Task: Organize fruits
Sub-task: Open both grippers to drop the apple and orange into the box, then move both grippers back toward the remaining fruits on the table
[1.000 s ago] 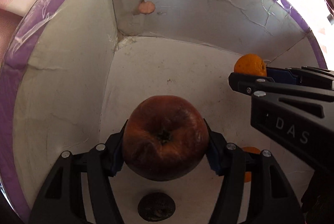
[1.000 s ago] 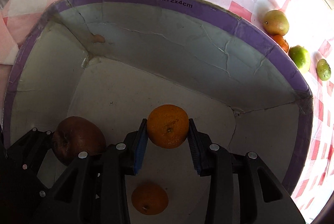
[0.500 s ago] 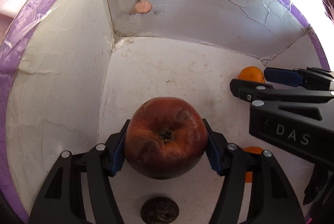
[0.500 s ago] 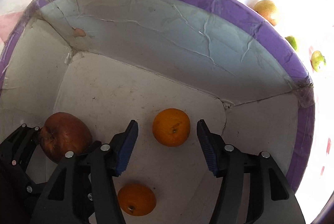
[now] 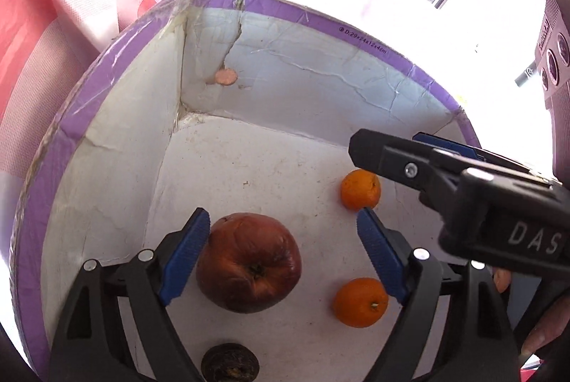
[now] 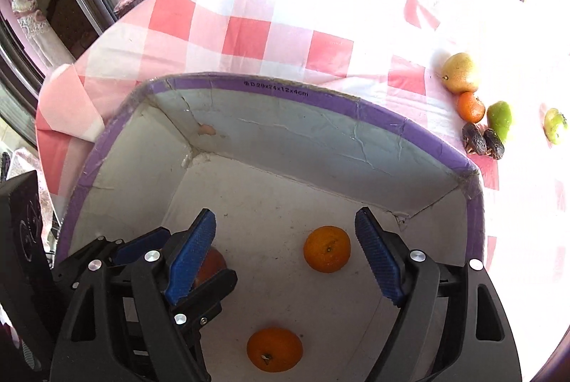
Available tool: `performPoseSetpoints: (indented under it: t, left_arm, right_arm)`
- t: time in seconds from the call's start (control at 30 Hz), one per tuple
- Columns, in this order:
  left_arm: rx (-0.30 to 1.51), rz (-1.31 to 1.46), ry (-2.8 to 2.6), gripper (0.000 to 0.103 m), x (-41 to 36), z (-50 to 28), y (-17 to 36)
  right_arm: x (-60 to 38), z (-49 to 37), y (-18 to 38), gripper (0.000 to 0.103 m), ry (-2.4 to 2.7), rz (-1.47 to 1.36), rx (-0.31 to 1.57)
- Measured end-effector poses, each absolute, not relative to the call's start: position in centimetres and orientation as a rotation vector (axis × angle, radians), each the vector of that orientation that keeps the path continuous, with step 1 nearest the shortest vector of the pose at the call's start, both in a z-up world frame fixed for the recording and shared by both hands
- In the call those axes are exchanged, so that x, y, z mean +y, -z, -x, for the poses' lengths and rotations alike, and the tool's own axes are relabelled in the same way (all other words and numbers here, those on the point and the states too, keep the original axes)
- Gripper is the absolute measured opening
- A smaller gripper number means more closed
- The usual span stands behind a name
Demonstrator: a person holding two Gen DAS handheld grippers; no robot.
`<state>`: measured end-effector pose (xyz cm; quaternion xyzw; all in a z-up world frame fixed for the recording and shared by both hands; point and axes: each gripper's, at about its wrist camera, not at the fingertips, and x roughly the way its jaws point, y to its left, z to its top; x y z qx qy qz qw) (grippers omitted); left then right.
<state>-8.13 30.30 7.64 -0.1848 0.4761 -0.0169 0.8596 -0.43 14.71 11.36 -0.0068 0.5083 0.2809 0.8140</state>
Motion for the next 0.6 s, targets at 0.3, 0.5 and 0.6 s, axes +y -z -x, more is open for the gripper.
performPoseSetpoints:
  t: [0.3, 0.5, 0.6]
  left_arm:
    - [0.946, 0.381, -0.084, 0.092, 29.6, 8.7, -10.6]
    - [0.897, 0.228, -0.099, 0.097, 27.2, 6.9, -13.8]
    - [0.899, 0.200, -0.107, 0.097, 25.3, 6.5, -13.6]
  right_arm:
    - [12.0, 1.5, -15.8, 0.080, -0.741, -0.119, 1.040]
    - [2.8, -1.4, -17.9, 0.087, -0.612, -0.332, 0.887]
    - [-1.9, -4.4, -14.7, 0.087, -0.442, -0.397, 0.955]
